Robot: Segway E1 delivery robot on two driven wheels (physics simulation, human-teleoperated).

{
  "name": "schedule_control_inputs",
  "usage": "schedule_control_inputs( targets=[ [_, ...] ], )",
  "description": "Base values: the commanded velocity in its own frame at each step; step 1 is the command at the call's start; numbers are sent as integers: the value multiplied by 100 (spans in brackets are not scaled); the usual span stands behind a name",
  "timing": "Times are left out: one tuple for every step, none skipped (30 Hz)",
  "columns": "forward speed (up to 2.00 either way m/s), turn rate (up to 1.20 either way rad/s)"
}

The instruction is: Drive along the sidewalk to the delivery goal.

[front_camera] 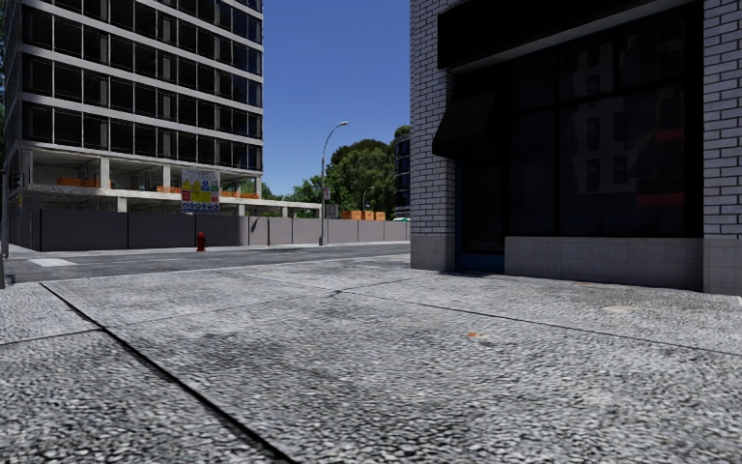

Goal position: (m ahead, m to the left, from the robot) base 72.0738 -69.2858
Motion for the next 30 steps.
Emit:
schedule_control_inputs(
  targets=[
    [0,0],
    [0,0],
    [0,0],
    [0,0],
    [0,0],
    [0,0],
    [0,0],
    [0,0],
    [0,0],
    [0,0],
    [0,0],
    [0,0],
    [0,0],
    [0,0],
    [0,0],
    [0,0],
    [0,0],
    [0,0],
    [0,0],
    [0,0],
    [0,0],
    [0,0],
    [0,0],
    [0,0],
    [0,0],
    [0,0],
    [0,0],
    [0,0],
    [0,0],
    [0,0]
  ],
)
